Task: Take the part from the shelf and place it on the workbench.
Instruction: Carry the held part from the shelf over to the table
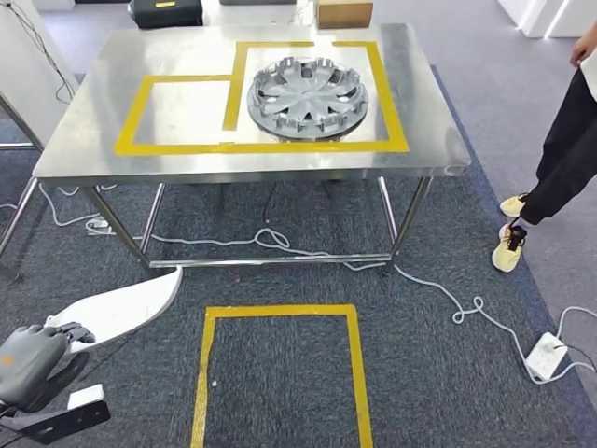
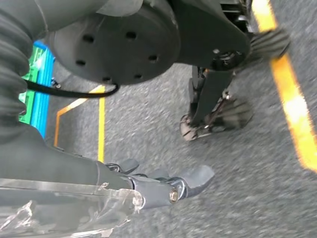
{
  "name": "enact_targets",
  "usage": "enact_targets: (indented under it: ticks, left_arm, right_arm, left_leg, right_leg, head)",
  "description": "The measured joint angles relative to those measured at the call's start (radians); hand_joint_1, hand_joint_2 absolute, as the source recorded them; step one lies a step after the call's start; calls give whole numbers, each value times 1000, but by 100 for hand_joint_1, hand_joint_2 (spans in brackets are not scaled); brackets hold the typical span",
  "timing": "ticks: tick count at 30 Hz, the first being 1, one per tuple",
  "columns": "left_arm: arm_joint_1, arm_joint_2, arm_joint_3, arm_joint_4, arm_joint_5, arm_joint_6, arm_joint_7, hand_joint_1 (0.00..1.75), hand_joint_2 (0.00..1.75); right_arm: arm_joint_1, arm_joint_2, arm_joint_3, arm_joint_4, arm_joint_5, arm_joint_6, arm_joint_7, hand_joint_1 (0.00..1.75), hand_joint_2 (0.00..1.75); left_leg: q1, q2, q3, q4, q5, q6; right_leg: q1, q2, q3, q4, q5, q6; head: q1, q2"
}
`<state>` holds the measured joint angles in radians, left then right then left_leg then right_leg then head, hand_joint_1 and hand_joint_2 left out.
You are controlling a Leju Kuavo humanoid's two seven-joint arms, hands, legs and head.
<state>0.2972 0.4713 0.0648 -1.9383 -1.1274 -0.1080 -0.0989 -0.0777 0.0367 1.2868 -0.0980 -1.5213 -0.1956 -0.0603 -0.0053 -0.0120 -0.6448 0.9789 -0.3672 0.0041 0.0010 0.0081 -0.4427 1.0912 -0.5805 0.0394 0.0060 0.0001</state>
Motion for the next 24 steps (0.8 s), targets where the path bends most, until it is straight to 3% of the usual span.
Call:
enact_targets:
  ticks: [1,3,4,5,6,9,10,11,13,15,16,18,19,20,21,23,24]
  left_arm:
    - [0,-1,-1,0,0,0,0,175,175]
    - [-1,-2,-2,0,0,0,0,175,175]
    - [0,-3,-3,0,-1,0,0,175,175]
    - [0,-3,-3,0,-1,0,0,175,175]
    - [0,-4,-3,0,-2,0,1,175,175]
    - [-1,-8,-4,0,-5,0,5,175,175]
    - [-2,-10,-4,0,-6,0,6,175,175]
    - [-2,-11,-4,0,-8,1,7,175,175]
    - [-2,-12,-4,0,-12,2,9,175,175]
    - [-5,-11,-3,0,-14,4,12,175,175]
    - [-6,-12,-3,0,-14,4,13,175,175]
    - [-7,-14,-3,0,-14,4,14,175,175]
    - [-6,-16,-4,0,-15,4,14,175,175]
    - [-5,-18,-4,0,-16,4,15,175,175]
    - [-6,-19,-4,0,-18,5,15,175,175]
    - [-6,-20,-4,0,-22,6,15,175,175]
    - [-8,-21,-4,0,-23,6,15,175,175]
  right_arm:
    - [-1,0,1,0,0,0,0,0,175]
    - [-1,0,2,0,0,0,0,0,175]
    - [0,0,2,0,0,0,1,0,175]
    - [2,0,2,0,0,0,1,0,175]
    - [4,0,2,0,0,0,1,0,175]
    - [7,-1,2,0,0,-2,2,0,175]
    - [8,-1,2,0,-1,-3,2,0,175]
    - [8,-1,2,0,-1,-3,2,0,175]
    - [5,0,3,0,-1,-3,3,0,175]
    - [1,1,3,0,-1,-3,2,0,175]
    - [-1,0,3,0,-1,-4,1,0,175]
    - [-2,0,3,0,-1,-4,1,0,175]
    - [-2,0,3,0,-1,-4,1,0,175]
    - [-2,0,3,0,-1,-4,1,0,175]
    - [-2,0,3,0,-1,-4,2,0,175]
    - [-2,0,3,0,-1,-4,2,0,175]
    - [-3,-1,3,1,-1,-5,2,0,175]
  left_leg:
    - [0,0,13,0,-11,4]
    - [0,-1,39,0,-34,9]
    - [-1,-2,54,0,-46,10]
    - [-1,-4,71,0,-59,10]
    - [-2,-5,89,0,-71,10]
    - [-4,-8,131,3,-110,1]
    - [-5,-10,139,4,-120,-4]
    - [-6,-11,146,6,-125,-10]
    - [-7,-11,153,9,-132,-21]
    - [-5,-8,136,50,-160,-33]
    - [-3,-6,111,96,-187,-39]
    - [5,-4,29,226,-244,-51]
    - [8,-4,-3,267,-252,-55]
    - [12,-4,-22,280,-240,-59]
    - [14,-4,-17,249,-206,-61]
    - [20,-1,30,121,-112,-68]
    - [22,1,52,61,-89,-67]
  right_leg:
    - [0,0,-43,67,-17,3]
    - [0,0,-134,176,-83,6]
    - [0,0,-165,192,-112,6]
    - [1,0,-183,179,-121,4]
    - [2,0,-190,141,-99,1]
    - [7,0,-189,-19,89,-14]
    - [8,0,-186,-46,135,-20]
    - [10,0,-184,-57,153,-26]
    - [7,1,-170,-62,158,-35]
    - [0,1,-155,-70,156,-41]
    - [-1,0,-151,-73,154,-43]
    - [-3,0,-147,-74,148,-45]
    - [-4,0,-145,-74,144,-45]
    - [-5,0,-141,-74,141,-43]
    - [-8,0,-136,-74,137,-41]
    - [-12,1,-123,-74,129,-33]
    - [-12,2,-119,-73,126,-27]
  head:
    - [2,0]
    - [4,0]
    - [5,0]
    - [6,0]
    - [8,0]
    - [9,0]
    - [8,0]
    - [8,0]
    - [8,0]
    - [3,0]
    - [0,0]
    - [-3,0]
    - [-3,0]
    - [-3,0]
    - [-3,0]
    - [-5,0]
    - [-8,0]
